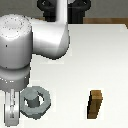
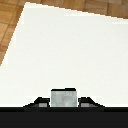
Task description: Put the loop with the handle onto the peg.
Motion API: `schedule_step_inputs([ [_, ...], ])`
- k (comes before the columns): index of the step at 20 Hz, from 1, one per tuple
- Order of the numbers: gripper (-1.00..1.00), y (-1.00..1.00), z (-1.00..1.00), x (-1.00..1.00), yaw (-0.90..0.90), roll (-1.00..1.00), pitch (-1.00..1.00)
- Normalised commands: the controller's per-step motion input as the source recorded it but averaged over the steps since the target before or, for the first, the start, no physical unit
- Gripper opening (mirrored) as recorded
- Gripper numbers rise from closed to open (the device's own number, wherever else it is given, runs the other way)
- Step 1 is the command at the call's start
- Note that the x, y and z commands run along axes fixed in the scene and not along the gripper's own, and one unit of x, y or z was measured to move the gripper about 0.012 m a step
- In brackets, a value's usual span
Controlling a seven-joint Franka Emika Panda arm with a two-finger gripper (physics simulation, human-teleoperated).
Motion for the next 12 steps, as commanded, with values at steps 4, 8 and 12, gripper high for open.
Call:
schedule_step_inputs([
  [4,1.0,0.0,0.0,0.0,0.0,0.0,0.0],
  [8,1.0,0.0,0.0,0.0,0.0,0.0,0.0],
  [12,1.0,0.0,0.0,0.0,0.0,0.0,0.0],
])
